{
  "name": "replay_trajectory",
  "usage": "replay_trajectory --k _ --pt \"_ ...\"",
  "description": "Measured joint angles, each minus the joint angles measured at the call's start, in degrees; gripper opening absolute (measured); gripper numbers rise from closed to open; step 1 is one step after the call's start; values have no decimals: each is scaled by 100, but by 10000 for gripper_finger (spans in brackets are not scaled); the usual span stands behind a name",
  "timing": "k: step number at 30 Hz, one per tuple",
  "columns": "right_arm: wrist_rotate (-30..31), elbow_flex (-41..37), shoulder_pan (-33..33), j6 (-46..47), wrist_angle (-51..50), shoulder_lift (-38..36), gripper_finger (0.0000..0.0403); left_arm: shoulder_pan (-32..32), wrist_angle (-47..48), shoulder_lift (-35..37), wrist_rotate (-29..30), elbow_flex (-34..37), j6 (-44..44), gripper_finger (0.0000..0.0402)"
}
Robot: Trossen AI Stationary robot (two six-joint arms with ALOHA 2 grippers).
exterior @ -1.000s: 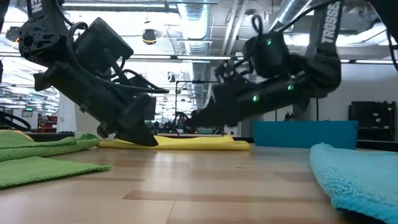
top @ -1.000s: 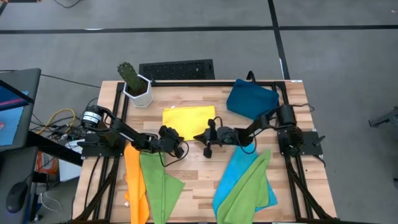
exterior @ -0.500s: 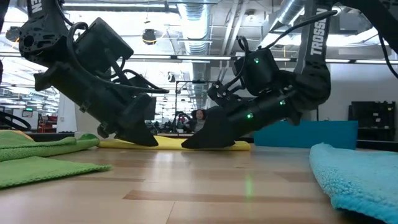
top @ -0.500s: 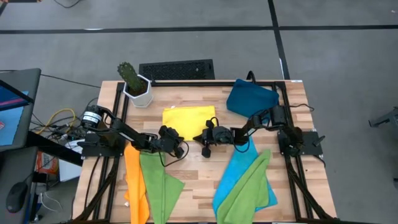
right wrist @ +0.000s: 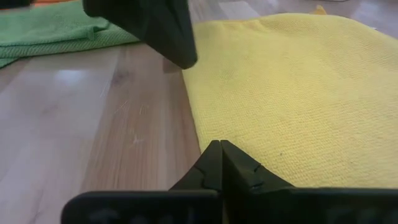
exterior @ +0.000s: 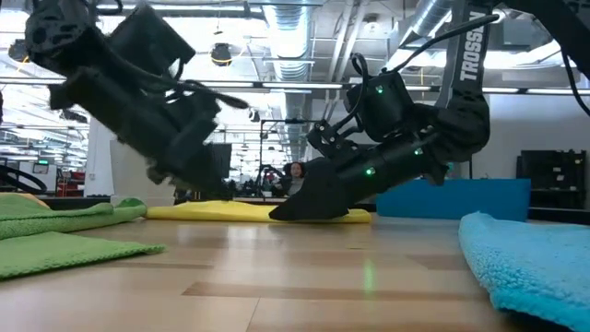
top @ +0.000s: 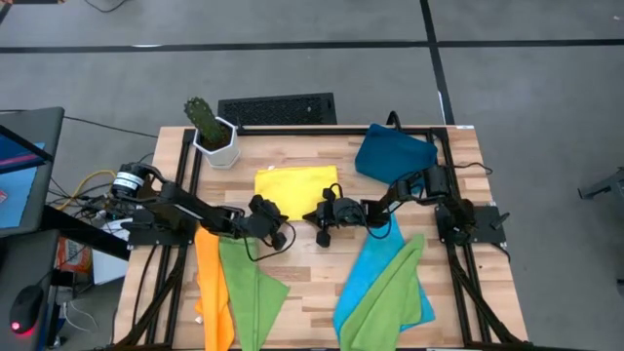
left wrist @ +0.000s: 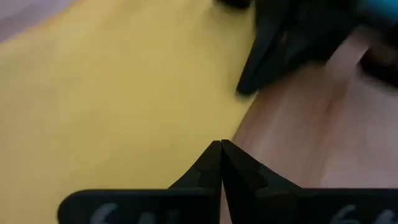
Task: Fold microfiber towels
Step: Fold the yellow microfiber cloth
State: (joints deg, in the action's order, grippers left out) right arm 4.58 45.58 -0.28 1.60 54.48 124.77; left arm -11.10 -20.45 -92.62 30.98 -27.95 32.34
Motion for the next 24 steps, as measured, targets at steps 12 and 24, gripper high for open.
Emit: replay_trajectory --k 12,24 --pt "-9 -7 -19 -9 -27 2 26 -441 90 -21 818 674 1422 0" --pt "0 -205 -37 -140 -185 -894 21 -480 42 -17 662 674 1393 0"
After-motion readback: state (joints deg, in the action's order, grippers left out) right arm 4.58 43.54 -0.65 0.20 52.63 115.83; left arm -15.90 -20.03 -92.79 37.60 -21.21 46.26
